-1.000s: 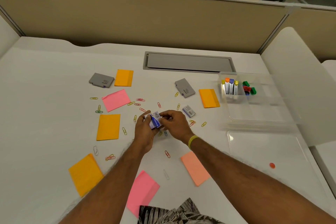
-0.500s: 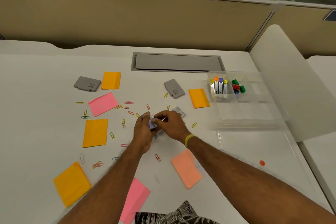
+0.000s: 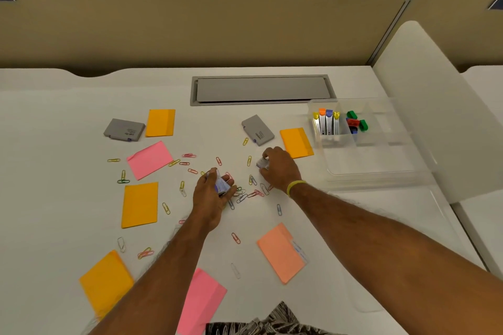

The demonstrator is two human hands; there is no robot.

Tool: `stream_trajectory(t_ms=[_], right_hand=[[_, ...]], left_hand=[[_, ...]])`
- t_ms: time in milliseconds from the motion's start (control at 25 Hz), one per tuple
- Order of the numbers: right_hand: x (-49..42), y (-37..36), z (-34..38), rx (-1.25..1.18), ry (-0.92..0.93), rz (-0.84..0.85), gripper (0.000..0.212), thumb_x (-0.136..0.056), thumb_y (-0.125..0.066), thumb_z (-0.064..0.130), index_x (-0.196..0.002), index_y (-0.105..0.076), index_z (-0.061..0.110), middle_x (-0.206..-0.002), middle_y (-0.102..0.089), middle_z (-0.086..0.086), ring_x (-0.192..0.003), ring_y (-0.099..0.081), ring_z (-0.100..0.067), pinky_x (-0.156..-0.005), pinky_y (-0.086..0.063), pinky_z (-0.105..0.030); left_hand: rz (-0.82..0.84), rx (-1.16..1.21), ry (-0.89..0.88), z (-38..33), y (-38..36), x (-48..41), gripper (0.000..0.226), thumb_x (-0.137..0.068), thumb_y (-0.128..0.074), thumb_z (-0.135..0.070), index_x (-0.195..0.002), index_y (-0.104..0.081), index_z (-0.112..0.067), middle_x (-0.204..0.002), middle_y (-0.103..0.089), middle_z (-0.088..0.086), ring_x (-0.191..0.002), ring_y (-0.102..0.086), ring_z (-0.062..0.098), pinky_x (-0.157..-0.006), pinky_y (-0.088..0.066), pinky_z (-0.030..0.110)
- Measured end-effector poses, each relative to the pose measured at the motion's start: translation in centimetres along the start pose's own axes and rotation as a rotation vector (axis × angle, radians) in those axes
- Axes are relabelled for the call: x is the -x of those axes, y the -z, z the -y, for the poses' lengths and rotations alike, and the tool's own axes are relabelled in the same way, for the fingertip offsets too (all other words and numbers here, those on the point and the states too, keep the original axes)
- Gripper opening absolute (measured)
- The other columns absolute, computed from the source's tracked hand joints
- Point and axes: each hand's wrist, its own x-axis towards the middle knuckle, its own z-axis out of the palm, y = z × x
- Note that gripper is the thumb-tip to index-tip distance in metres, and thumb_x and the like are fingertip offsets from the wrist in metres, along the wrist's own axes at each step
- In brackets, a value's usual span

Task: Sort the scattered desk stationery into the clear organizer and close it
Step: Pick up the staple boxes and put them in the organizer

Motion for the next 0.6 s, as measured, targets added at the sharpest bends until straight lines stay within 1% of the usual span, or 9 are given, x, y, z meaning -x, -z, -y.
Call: stream_trajectory(t_ms=[80, 120, 240, 280, 320, 360, 440, 520, 600], right_hand=[[0.0, 0.3, 0.4, -0.074, -0.022, -0.008, 0.039, -0.082, -0.069, 0.026, -0.117, -0.058, 0.012, -0.112, -0.060, -0.009, -0.104, -0.056, -0.025, -0.087, -0.049, -0.035], [0.2, 0.6, 0.8, -0.178, -0.039, -0.021, 0.039, -0.080, -0.071, 0.026, -0.115, -0.060, 0.011, -0.107, -0.063, -0.009, -0.098, -0.059, -0.024, -0.084, -0.052, -0.035], [1.7, 1.3, 2.6, -0.627, -0.061, -0.026, 0.030, -0.078, -0.074, 0.020, -0.106, -0.064, 0.011, -0.081, -0.069, -0.007, -0.077, -0.067, -0.021, -0.074, -0.059, -0.035], [2.3, 1.4, 3.2, -0.727, -0.056, -0.011, 0.027, -0.080, -0.073, 0.019, -0.105, -0.065, 0.011, -0.078, -0.069, -0.006, -0.074, -0.068, -0.019, -0.071, -0.059, -0.032], [3.0, 1.5, 3.7, -0.794, -0.059, 0.008, 0.024, -0.083, -0.071, 0.018, -0.104, -0.066, 0.010, -0.079, -0.069, -0.006, -0.073, -0.067, -0.017, -0.067, -0.058, -0.028], [3.6, 1.5, 4.1, -0.840, -0.071, 0.024, 0.021, -0.085, -0.069, 0.017, -0.105, -0.066, 0.009, -0.083, -0.069, -0.008, -0.075, -0.067, -0.017, -0.064, -0.057, -0.026], [4.5, 1.3, 4.5, -0.862, -0.093, 0.033, 0.019, -0.086, -0.064, 0.015, -0.103, -0.068, 0.008, -0.091, -0.070, -0.011, -0.081, -0.067, -0.019, -0.066, -0.057, -0.025], [5.5, 0.9, 4.4, -0.830, -0.103, 0.026, 0.018, -0.086, -0.063, 0.014, -0.102, -0.070, 0.008, -0.094, -0.071, -0.011, -0.084, -0.066, -0.019, -0.068, -0.056, -0.026], [6.4, 0.9, 4.3, -0.841, -0.118, 0.005, 0.016, -0.086, -0.063, 0.013, -0.099, -0.071, 0.008, -0.092, -0.071, -0.008, -0.084, -0.065, -0.018, -0.072, -0.056, -0.028]], left_hand=[[0.004, -0.006, 0.000, 0.0, 0.0, -0.1, 0.040, -0.103, -0.039, -0.021, -0.140, -0.038, -0.007, -0.142, -0.042, 0.025, -0.129, -0.044, 0.043, -0.095, -0.044, 0.046], [0.008, -0.009, 0.001, 0.0, -0.2, 0.0, 0.040, -0.102, -0.039, -0.022, -0.140, -0.038, -0.008, -0.141, -0.043, 0.025, -0.128, -0.045, 0.043, -0.094, -0.045, 0.045], [0.007, -0.039, -0.016, 0.1, -0.9, 0.4, 0.039, -0.102, -0.041, -0.024, -0.138, -0.041, -0.009, -0.136, -0.049, 0.024, -0.122, -0.052, 0.040, -0.089, -0.049, 0.042], [0.007, -0.057, -0.032, 0.2, -1.3, 0.7, 0.039, -0.102, -0.041, -0.025, -0.137, -0.042, -0.009, -0.132, -0.051, 0.023, -0.116, -0.055, 0.038, -0.085, -0.051, 0.040], [0.007, -0.078, -0.047, 0.4, -1.6, 1.0, 0.038, -0.102, -0.041, -0.025, -0.136, -0.043, -0.008, -0.128, -0.054, 0.021, -0.110, -0.058, 0.035, -0.081, -0.053, 0.038], [0.006, -0.098, -0.060, 0.5, -1.9, 1.2, 0.037, -0.102, -0.042, -0.025, -0.135, -0.045, -0.008, -0.126, -0.056, 0.019, -0.104, -0.061, 0.032, -0.077, -0.055, 0.035], [0.019, -0.134, -0.065, 0.8, -2.2, 1.5, 0.039, -0.102, -0.042, -0.026, -0.135, -0.046, -0.006, -0.128, -0.057, 0.020, -0.099, -0.062, 0.029, -0.072, -0.056, 0.033], [0.027, -0.148, -0.051, 0.8, -2.6, 2.2, 0.041, -0.102, -0.042, -0.026, -0.136, -0.046, -0.004, -0.130, -0.055, 0.023, -0.095, -0.062, 0.029, -0.073, -0.054, 0.036], [0.045, -0.123, -0.029, 0.8, -3.0, 3.3, 0.041, -0.102, -0.040, -0.027, -0.133, -0.047, 0.000, -0.127, -0.056, 0.023, -0.090, -0.061, 0.026, -0.075, -0.053, 0.037]])
